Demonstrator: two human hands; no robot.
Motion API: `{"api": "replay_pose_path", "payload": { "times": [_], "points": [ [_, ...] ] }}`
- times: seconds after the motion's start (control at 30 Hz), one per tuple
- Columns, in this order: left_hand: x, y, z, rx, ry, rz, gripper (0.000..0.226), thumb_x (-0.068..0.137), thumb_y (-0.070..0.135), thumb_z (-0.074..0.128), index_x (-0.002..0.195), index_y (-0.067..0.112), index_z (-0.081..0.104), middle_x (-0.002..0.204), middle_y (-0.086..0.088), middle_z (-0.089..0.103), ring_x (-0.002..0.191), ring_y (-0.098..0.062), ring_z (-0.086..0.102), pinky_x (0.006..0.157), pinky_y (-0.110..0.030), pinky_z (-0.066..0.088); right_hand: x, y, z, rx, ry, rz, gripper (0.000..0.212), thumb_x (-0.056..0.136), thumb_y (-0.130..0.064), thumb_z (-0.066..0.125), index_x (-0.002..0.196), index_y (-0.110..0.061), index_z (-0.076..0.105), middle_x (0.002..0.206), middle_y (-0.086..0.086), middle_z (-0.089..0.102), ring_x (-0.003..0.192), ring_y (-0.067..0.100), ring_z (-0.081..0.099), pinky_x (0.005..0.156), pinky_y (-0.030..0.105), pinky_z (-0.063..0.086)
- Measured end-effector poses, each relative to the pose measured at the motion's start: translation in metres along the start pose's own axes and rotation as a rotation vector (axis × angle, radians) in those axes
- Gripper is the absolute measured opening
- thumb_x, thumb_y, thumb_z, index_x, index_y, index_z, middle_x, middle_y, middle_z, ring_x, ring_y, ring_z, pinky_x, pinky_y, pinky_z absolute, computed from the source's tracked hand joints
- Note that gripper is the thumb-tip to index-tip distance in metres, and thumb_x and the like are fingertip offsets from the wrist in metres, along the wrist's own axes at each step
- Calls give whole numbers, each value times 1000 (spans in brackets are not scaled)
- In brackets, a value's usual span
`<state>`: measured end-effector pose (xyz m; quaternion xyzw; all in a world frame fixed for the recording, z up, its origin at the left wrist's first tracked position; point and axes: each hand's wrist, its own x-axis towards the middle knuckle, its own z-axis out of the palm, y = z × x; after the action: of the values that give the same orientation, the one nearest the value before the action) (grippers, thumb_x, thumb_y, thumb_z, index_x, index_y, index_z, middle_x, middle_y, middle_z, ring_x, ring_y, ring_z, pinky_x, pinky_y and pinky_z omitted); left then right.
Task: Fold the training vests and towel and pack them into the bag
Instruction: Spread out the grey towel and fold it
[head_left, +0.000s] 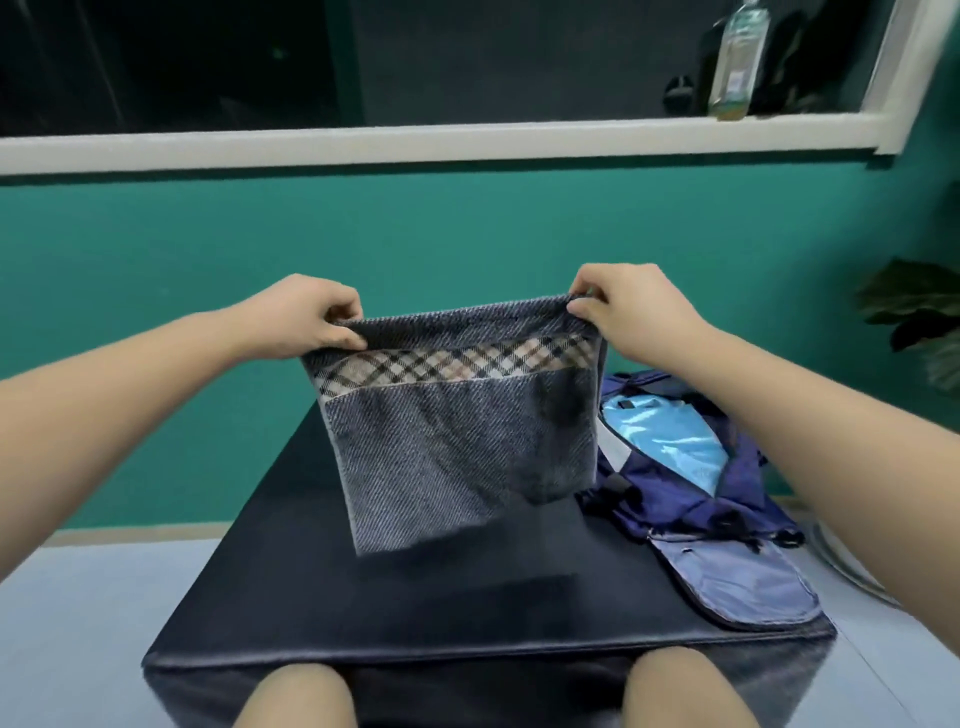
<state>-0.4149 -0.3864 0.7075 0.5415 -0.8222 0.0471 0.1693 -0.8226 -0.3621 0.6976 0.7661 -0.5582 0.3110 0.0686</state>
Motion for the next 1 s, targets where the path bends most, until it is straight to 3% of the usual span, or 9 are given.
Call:
{"api": "replay_pose_path", "payload": {
  "times": [0.13,0.33,0.47,0.6,0.67,0.77,0.87,1.0],
  "points": [
    [-31,3,-17,-60,-58,-70,25,86,42,87,85,32,65,81,21,69,80,-17,66,76,-37,53,-8,-6,-18,-32,-134,-33,11,102,-33,68,105,-23,73,96,-1,70,94,25,62,79,33,44],
    [-56,4,-26,-133,-61,-117,25,81,44,91,87,34,69,82,11,74,85,-22,68,83,-45,56,-14,-11,-32,-46,-194,-40,13,102,-34,69,106,-23,73,99,0,68,94,24,61,79,31,41],
    [-55,3,-19,-154,-89,-131,19,82,43,90,88,35,74,84,14,76,86,-16,71,85,-41,56,-9,-5,-22,-62,-245,-24,14,101,-35,70,106,-22,74,100,0,69,95,23,62,81,32,44],
    [-41,-2,5,-129,6,-149,19,81,44,91,84,33,76,81,15,75,83,-8,69,71,-30,51,2,12,4,-54,-316,31,10,101,-36,72,101,-26,73,92,-8,66,95,22,63,81,31,43],
    [-30,-7,20,-117,42,-166,20,81,45,90,83,33,75,81,14,75,84,-10,68,73,-32,53,11,20,19,-20,-327,70,9,99,-36,74,98,-27,72,91,-11,66,96,22,64,81,30,44],
    [-7,-13,32,-105,63,-187,17,84,41,89,87,31,75,87,12,75,90,-13,69,84,-37,57,29,28,41,27,-303,141,12,99,-34,75,102,-23,75,99,-3,71,99,24,65,82,30,44],
    [18,-17,30,-113,151,-197,17,86,38,88,93,28,76,92,10,76,94,-16,69,85,-34,53,49,32,52,90,-200,202,13,100,-32,73,105,-20,75,103,6,74,96,25,66,80,30,45],
    [34,-20,29,-149,288,-211,13,86,31,87,94,27,77,93,5,76,94,-19,68,86,-34,52,61,39,58,148,-55,211,14,101,-31,71,107,-20,76,100,3,73,92,23,63,79,28,43]
  ]
}}
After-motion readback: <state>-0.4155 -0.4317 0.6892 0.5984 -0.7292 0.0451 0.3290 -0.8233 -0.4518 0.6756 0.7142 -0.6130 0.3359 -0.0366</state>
